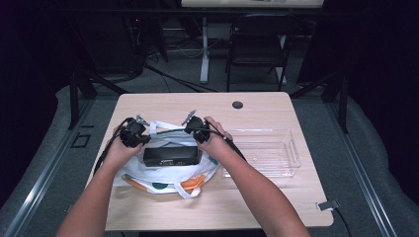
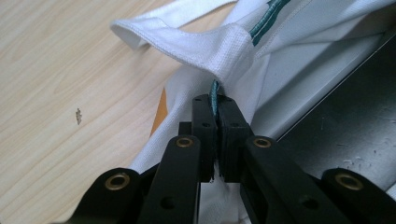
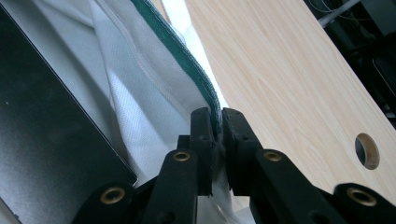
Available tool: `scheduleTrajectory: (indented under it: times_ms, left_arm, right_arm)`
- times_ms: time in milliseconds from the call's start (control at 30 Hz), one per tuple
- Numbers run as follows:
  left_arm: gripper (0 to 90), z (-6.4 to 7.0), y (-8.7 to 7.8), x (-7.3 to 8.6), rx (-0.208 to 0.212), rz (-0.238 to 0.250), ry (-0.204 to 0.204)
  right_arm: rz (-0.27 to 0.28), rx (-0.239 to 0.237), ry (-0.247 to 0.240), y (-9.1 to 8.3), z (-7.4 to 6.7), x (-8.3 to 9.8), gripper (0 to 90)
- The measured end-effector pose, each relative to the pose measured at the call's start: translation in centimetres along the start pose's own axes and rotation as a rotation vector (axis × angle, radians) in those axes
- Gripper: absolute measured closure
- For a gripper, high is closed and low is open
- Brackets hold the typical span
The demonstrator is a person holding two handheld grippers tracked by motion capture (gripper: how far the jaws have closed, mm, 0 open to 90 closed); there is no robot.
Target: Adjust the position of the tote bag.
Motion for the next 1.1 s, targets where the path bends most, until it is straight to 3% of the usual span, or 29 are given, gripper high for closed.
scheduleTrajectory:
  times_ms: [333,600,733,800,967,1100]
  left_arm:
    - [85.4,0.0,0.4,0.0,-0.003,-0.014,-0.018]
    - [70.8,-0.2,-0.6,-0.3,0.002,0.025,-0.058]
    - [57.7,-0.5,-1.1,-0.4,-0.018,0.056,-0.056]
    - [55.6,-0.6,-1.4,-0.3,-0.028,0.061,-0.046]
    - [51.1,-0.7,-2.4,-0.5,-0.035,0.017,-0.006]
    - [50.8,-0.8,-3.3,-0.6,-0.043,0.034,0.010]
  right_arm:
    - [-0.028,-0.010,0.022,0.6,0.0,0.3,83.3]
    - [-0.055,-0.018,0.034,1.1,0.3,0.7,83.0]
    - [-0.053,-0.014,0.040,1.2,0.3,0.7,82.9]
    - [-0.053,-0.015,0.041,1.2,0.3,0.7,82.8]
    - [-0.052,-0.017,0.038,1.1,0.3,0.7,82.7]
    - [-0.055,-0.016,0.038,1.1,0.3,0.7,82.7]
Point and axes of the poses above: each handheld gripper's, and its own axes: y roughly forward along the jaws, x roughly out of its underside, z roughly to its right, the point moved 5 cm from there along y, roughly forward along the jaws, and after that the axes turned 14 degrees about z, right-handed, at the moved point
